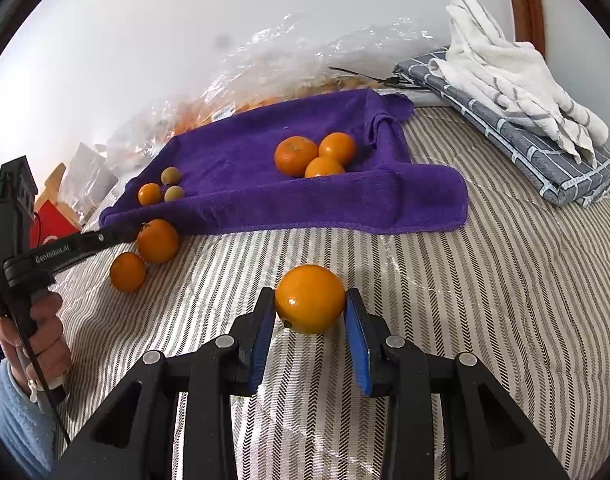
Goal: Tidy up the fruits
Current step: 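Carry both held fruits over the purple towel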
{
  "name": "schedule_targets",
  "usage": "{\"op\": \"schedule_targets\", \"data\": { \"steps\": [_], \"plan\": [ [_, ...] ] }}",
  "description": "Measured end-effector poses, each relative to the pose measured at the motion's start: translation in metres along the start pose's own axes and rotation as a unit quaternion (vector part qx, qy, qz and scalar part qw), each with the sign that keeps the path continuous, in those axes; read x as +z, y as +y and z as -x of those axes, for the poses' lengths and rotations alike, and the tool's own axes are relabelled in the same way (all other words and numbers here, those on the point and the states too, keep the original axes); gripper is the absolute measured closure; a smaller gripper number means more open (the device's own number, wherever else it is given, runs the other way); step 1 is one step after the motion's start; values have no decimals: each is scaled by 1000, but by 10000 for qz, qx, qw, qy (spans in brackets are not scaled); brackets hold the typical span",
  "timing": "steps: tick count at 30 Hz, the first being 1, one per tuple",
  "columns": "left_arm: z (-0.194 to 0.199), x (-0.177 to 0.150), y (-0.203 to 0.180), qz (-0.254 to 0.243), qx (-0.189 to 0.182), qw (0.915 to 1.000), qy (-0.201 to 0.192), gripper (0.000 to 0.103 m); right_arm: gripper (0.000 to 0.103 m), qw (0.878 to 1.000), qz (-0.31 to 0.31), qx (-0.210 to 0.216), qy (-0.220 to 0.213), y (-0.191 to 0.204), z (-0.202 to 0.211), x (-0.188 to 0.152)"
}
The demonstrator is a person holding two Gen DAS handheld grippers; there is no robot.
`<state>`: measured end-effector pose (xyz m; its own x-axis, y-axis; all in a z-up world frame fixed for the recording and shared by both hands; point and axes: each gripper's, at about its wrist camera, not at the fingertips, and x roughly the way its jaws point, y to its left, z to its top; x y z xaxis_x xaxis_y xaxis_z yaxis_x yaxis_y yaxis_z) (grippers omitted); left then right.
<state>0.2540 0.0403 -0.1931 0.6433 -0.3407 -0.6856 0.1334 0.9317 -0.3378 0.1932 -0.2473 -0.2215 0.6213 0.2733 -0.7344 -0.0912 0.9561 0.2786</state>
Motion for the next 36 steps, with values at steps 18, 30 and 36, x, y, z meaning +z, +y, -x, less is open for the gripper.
{"op": "schedule_targets", "data": {
  "steps": [18, 30, 36],
  "plan": [
    [57, 75, -12, -232, 184, 9969, -722, 82, 68, 9953, 488, -576, -602, 13, 41, 109],
    [-19, 117, -5, 15, 460, 9979, -458, 82, 68, 9970, 333, -335, -605, 13, -34, 175],
    [-67, 119, 19, 177, 696, 9974, -91, 82, 68, 9985, 347, -415, -127, 0, -88, 169]
  ]
}}
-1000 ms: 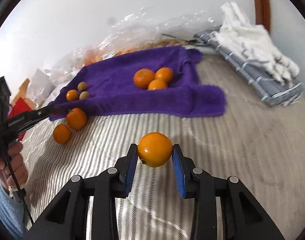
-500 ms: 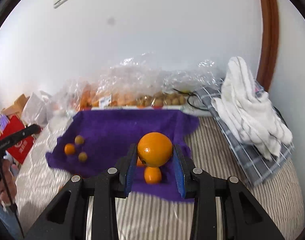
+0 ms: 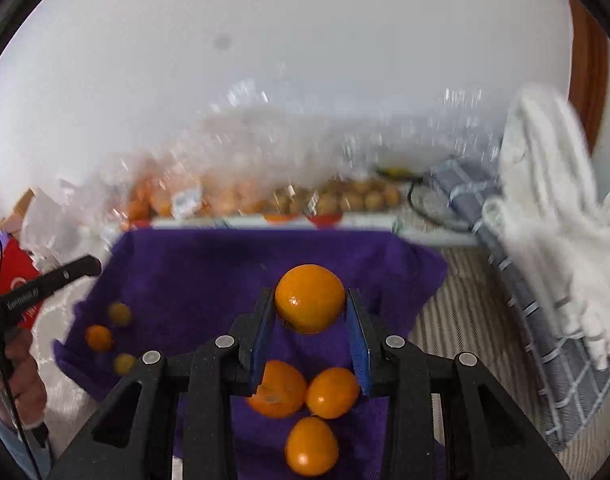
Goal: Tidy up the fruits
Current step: 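Carry both held fruits over the purple towel, then open the right tool to drop the orange while the left drops the red fruit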
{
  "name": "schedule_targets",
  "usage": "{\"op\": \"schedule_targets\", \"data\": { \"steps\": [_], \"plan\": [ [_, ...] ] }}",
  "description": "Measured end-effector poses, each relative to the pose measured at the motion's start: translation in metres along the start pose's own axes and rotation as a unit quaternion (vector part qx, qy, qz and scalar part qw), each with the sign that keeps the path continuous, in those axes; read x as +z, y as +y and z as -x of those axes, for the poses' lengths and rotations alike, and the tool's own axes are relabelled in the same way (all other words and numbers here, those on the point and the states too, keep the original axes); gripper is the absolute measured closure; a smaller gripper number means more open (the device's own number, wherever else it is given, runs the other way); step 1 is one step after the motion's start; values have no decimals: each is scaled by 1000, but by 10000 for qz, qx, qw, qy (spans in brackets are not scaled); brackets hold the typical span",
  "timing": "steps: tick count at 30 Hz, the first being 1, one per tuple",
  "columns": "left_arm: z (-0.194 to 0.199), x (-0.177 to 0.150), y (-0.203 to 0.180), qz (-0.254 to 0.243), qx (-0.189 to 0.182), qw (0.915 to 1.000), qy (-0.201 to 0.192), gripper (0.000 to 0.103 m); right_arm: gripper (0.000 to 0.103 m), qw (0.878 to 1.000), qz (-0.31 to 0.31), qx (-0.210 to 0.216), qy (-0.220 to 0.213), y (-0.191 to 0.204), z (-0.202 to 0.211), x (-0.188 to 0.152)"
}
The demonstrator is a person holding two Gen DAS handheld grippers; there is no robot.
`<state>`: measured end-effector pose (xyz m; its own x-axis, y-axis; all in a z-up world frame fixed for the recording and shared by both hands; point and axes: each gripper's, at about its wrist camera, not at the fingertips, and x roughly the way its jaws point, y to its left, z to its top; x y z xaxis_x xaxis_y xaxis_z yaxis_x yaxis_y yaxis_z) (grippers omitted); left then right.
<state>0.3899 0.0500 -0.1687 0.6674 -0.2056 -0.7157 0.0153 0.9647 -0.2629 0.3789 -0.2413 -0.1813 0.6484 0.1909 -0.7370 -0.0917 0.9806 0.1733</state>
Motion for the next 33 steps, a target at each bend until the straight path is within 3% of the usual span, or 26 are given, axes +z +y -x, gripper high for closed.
{"op": "schedule_targets", "data": {
  "steps": [8, 15, 23, 28, 33],
  "plan": [
    [-34, -10, 7, -70, 80, 9991, 413, 82, 68, 9985, -296, 147, 448, -18, -32, -9],
    [-36, -13, 2, -229, 156, 9989, 384, 82, 68, 9979, -97, 46, 635, -11, -47, -18],
    [-36, -13, 2, -200, 109, 9991, 348, 80, 64, 9987, 126, -165, 465, -4, -45, -20],
    [-27, -14, 1, -153, 10, 9998, 114, 62, 52, 9989, 257, -283, 274, 0, -30, -20],
    [-8, -27, -2, -211, 62, 9995, -206, 59, 46, 9987, 392, -304, -142, 9, -4, -21]
  ]
}}
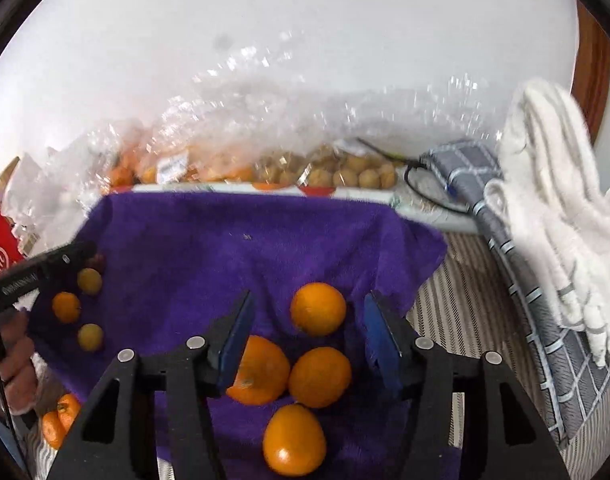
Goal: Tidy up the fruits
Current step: 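Open the right tool to drop the orange while the left drops the red fruit, then grasp a large orange with the right tool while the left grasps another orange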
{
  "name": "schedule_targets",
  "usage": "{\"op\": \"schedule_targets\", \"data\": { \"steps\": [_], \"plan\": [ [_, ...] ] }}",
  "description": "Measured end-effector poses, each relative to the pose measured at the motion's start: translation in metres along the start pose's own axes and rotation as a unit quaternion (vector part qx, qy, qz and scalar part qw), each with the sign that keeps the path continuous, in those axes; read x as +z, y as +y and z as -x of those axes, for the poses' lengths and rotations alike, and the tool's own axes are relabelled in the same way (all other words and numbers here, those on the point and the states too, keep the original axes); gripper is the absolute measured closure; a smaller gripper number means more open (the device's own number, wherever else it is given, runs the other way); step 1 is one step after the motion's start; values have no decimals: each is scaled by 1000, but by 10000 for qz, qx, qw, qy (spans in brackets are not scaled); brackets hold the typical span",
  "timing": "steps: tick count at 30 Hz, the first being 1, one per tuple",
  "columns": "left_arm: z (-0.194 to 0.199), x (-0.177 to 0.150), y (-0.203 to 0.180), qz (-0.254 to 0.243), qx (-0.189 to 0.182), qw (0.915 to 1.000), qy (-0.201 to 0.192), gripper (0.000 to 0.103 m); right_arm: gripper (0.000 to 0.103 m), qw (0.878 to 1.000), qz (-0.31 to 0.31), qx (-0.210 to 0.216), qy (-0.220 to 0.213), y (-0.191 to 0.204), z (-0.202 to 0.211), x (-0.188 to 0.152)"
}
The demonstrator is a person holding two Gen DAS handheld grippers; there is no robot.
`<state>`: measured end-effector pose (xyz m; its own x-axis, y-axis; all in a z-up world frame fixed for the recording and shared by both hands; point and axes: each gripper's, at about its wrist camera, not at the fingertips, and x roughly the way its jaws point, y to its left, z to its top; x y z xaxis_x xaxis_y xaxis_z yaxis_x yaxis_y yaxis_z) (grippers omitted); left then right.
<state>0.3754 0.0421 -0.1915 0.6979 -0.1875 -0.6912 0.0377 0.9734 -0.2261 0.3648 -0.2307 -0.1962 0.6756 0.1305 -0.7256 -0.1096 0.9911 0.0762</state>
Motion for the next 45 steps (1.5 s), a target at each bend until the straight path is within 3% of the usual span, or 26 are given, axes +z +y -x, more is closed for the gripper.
{"op": "schedule_targets", "data": {
  "steps": [4, 8, 14, 18, 23, 26, 34, 42, 43, 44, 45],
  "plan": [
    [30, -8, -3, -29, 172, 9990, -415, 59, 46, 9994, 18, 116, -316, 8, 23, -1],
    [57, -25, 8, 167, 113, 9983, -553, 59, 46, 9994, 176, 47, -299, 23, 33, -2],
    [88, -58, 26, 111, 82, 9990, -430, 59, 46, 9992, 199, 342, -59, 49, 52, -29],
    [97, -74, 38, 100, 88, 9998, -123, 59, 46, 9986, 344, 414, -3, 68, 64, -51],
    [99, -95, 42, -144, 564, 9978, 323, 59, 46, 9971, 363, 667, 97, 88, 74, -76],
    [109, -103, 53, 20, 594, 9976, 354, 59, 46, 9957, 346, 831, 207, 96, 75, -85],
    [119, -110, 82, 642, 292, 9968, 386, 59, 46, 9918, 463, 1090, 470, 123, 60, -87],
    [115, -109, 82, 686, 251, 9964, 421, 59, 46, 9886, 213, 1203, 882, 135, 31, -77],
    [115, -109, 81, 674, 273, 9965, 423, 59, 50, 9882, 163, 1208, 928, 134, 29, -76],
    [115, -110, 81, 663, 288, 9965, 419, 59, 61, 9871, 85, 1280, 954, 133, 27, -76],
    [115, -110, 80, 651, 309, 9966, 407, 59, 61, 9848, 24, 1430, 981, 132, 27, -76]
  ]
}}
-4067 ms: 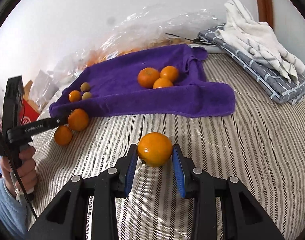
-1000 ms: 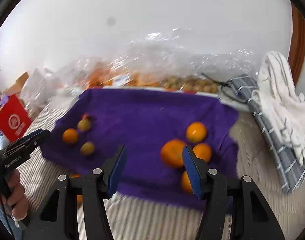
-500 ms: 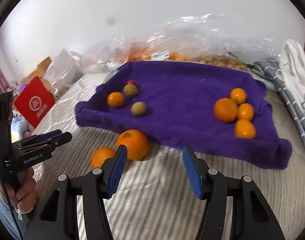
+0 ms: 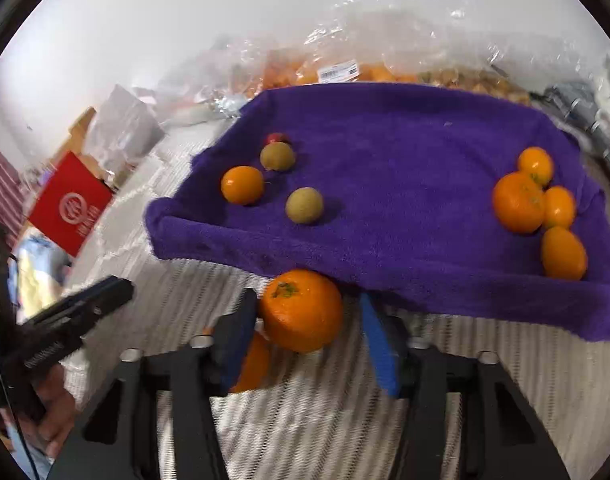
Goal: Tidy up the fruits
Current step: 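Grasp a large orange with the right tool while the left grasps another orange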
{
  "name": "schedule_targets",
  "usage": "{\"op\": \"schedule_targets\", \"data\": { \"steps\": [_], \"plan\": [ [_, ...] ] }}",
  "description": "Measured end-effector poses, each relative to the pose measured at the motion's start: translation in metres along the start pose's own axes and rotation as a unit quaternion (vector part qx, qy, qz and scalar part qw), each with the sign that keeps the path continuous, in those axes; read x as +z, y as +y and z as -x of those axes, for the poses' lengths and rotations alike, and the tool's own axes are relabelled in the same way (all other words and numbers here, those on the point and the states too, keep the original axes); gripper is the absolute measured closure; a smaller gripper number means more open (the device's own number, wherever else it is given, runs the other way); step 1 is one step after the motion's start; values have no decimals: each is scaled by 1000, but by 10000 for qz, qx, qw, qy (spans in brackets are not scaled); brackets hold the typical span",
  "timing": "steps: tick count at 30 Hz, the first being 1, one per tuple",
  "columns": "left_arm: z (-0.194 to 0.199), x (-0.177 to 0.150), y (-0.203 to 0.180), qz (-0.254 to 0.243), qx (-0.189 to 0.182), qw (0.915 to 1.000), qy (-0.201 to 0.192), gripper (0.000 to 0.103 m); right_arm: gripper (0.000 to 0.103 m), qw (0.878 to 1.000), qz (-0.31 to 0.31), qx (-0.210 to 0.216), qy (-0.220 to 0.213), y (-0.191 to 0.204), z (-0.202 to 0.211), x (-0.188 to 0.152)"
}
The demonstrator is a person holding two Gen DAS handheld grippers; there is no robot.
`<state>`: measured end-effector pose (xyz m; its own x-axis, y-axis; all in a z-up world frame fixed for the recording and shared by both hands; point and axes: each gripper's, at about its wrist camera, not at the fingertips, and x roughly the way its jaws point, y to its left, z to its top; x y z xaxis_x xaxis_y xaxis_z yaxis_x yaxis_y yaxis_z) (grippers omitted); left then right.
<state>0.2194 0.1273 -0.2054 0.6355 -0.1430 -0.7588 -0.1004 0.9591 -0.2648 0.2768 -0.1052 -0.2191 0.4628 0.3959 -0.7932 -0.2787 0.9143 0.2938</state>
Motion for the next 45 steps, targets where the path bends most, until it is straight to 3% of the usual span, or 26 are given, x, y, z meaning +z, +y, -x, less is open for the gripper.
{"op": "schedule_targets", "data": {
  "steps": [5, 11, 17, 22, 24, 27, 33, 41, 43, 45],
  "plan": [
    [4, -1, -4, -115, 135, 9997, -185, 59, 61, 9992, 173, -305, -196, -7, 20, -11],
    [0, -4, -16, -443, -26, 9990, -36, 59, 61, 9928, 357, -1061, -426, -38, 54, -38],
    [-2, -8, -24, -608, 173, 9979, 131, 59, 60, 9948, 226, -899, -423, -56, 61, -49],
    [4, -13, -20, -279, 149, 9994, 132, 59, 60, 9934, 408, -1013, -344, -56, 51, -49],
    [7, -18, -26, -266, 85, 9995, 154, 59, 61, 9954, 360, -804, -387, -58, 54, -50],
    [7, -24, -52, -359, -142, 9990, 242, 60, 61, 9955, 349, -743, -479, -61, 61, -53],
    [8, -28, -112, -847, -345, 9956, 200, 57, 61, 9912, 457, -1101, -584, -76, 76, -62],
    [-15, -30, -132, -812, 159, 9959, 367, 54, 61, 9908, 538, -1070, -632, -106, 94, -72],
    [-19, -30, -133, -718, 215, 9966, 356, 63, 61, 9923, 445, -973, -623, -112, 96, -72],
    [-18, -31, -134, -651, 210, 9970, 361, 66, 61, 9933, 384, -907, -612, -114, 96, -72]
  ]
}}
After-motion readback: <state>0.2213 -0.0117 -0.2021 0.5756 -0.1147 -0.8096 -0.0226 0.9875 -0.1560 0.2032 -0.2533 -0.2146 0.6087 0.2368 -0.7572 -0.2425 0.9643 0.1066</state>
